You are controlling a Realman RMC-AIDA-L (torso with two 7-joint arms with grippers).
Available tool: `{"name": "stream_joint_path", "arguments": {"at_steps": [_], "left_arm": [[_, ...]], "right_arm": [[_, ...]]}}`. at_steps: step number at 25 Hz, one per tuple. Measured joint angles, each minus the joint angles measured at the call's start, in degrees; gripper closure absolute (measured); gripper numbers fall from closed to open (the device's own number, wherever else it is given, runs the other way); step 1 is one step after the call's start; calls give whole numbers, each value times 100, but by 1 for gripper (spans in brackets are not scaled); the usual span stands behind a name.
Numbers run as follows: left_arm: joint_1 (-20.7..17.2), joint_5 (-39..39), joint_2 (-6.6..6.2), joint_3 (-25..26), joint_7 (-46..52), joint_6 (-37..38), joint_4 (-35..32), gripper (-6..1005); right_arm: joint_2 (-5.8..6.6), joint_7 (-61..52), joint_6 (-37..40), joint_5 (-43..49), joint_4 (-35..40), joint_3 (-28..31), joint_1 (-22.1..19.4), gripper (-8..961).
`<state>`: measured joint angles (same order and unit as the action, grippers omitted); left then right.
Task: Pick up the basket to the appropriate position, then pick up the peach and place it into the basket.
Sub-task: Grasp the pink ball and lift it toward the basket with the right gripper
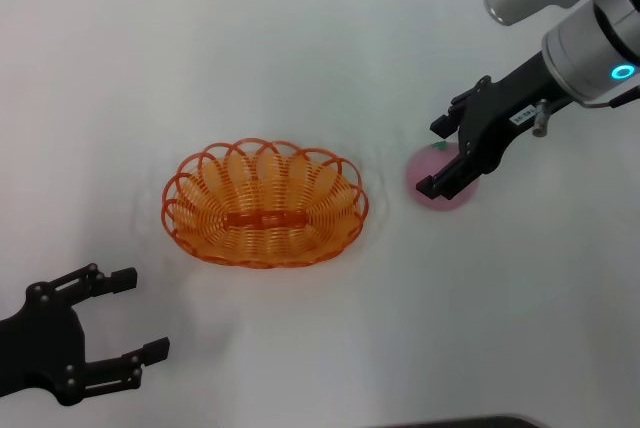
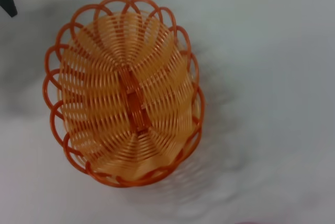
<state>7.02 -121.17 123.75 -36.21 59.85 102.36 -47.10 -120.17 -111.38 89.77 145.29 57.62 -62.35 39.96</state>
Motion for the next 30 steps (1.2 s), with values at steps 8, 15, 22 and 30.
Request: {"name": "stream_joint_path", "arguments": {"at_steps": [8,15,22,30], "left_arm": [[1,-3,0,0,1,0,-1,141],[2,-4,9,78,6,3,0,141],[1,-4,9,88,13,3,0,141],[3,-3,8,87,36,3,-1,141]], "right_arm": [[3,-141,-303,79,-81,-367,-53,94],[3,-150,-381,97,-166,-434,-63,109],[3,-187,-385,97,-135,-438,-67,124],[3,-175,-405,105,-107,-430,-57,304]]}}
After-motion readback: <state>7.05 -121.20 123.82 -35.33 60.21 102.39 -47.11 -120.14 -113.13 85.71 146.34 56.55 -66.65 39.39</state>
